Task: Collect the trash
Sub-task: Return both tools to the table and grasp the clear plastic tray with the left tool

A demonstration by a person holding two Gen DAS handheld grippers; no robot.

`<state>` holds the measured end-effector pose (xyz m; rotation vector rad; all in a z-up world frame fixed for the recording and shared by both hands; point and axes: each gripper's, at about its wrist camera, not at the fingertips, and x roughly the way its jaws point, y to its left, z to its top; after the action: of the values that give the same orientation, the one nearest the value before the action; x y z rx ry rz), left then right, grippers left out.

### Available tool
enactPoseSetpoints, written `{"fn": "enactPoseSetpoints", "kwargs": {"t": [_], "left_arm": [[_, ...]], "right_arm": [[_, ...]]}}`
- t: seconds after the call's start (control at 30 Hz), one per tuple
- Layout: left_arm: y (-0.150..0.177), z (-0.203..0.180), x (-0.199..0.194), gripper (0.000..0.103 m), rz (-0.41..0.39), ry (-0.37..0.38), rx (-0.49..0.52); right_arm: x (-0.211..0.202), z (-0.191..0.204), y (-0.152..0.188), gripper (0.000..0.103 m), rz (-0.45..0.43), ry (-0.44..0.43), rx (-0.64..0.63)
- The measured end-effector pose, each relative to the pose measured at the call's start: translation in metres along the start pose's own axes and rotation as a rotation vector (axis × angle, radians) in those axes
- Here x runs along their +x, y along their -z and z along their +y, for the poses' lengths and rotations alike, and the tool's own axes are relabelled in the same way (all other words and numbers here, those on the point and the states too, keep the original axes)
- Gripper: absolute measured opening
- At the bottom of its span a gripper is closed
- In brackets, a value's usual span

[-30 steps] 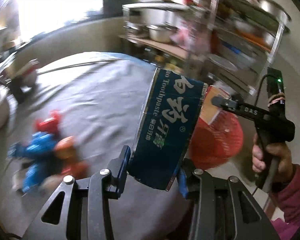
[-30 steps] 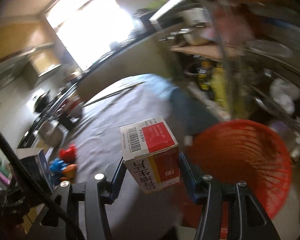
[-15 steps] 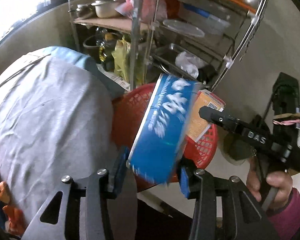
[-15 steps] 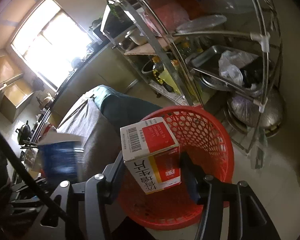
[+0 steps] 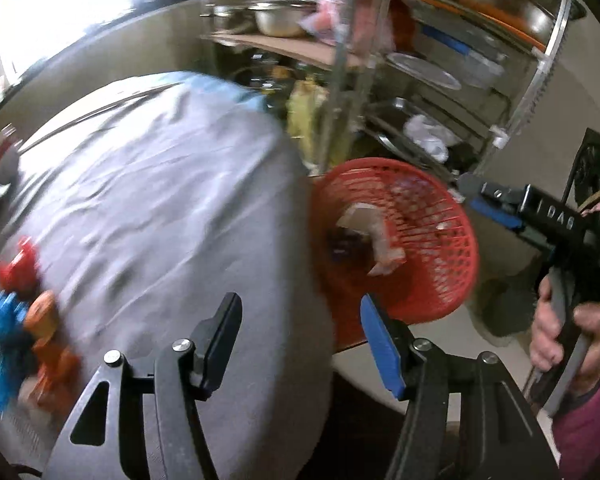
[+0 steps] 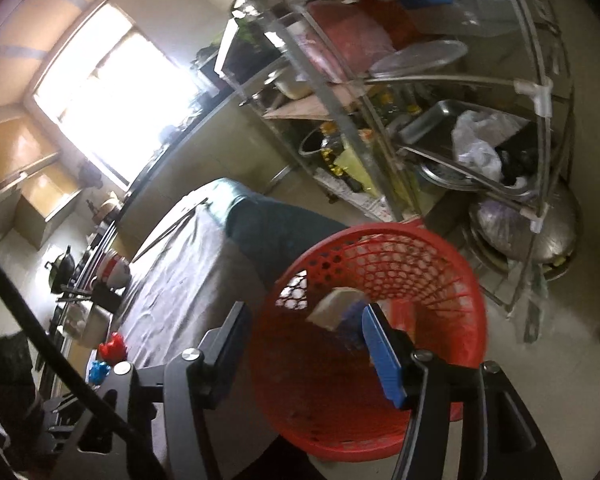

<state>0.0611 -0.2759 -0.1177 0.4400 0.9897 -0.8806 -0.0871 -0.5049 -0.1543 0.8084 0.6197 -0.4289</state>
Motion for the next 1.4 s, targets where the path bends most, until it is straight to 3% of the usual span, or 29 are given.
{"fn": "enactPoseSetpoints", "kwargs": {"t": [0.27, 0.57, 0.77, 0.97, 1.4], "left_arm": [[0.050, 0.073, -0.038, 0.065, -0.032, -0.212, -0.187], [0.111, 0.168, -0.101, 0.069, -0.114, -0.336, -0.485], [0.142, 0.215, -0.122, 0.071, -0.130, -0.424, -0.646], [0.156, 0.238, -0.116, 0.072, -0.095, -0.321, -0.781], [0.141, 0.234, -0.082, 0.072, -0.016, -0.277, -0.813]], "right_arm": [[0.026, 0.075, 0.014, 0.062, 0.067, -0.085, -0.128], [0.051, 0.152, 0.042, 0.062, 0.158, -0.166, -0.271], [0.066, 0.189, 0.063, 0.062, 0.214, -0.216, -0.334], [0.078, 0.218, 0.080, 0.062, 0.261, -0.260, -0.376], [0.083, 0.218, 0.099, 0.062, 0.326, -0.289, -0.376]]}}
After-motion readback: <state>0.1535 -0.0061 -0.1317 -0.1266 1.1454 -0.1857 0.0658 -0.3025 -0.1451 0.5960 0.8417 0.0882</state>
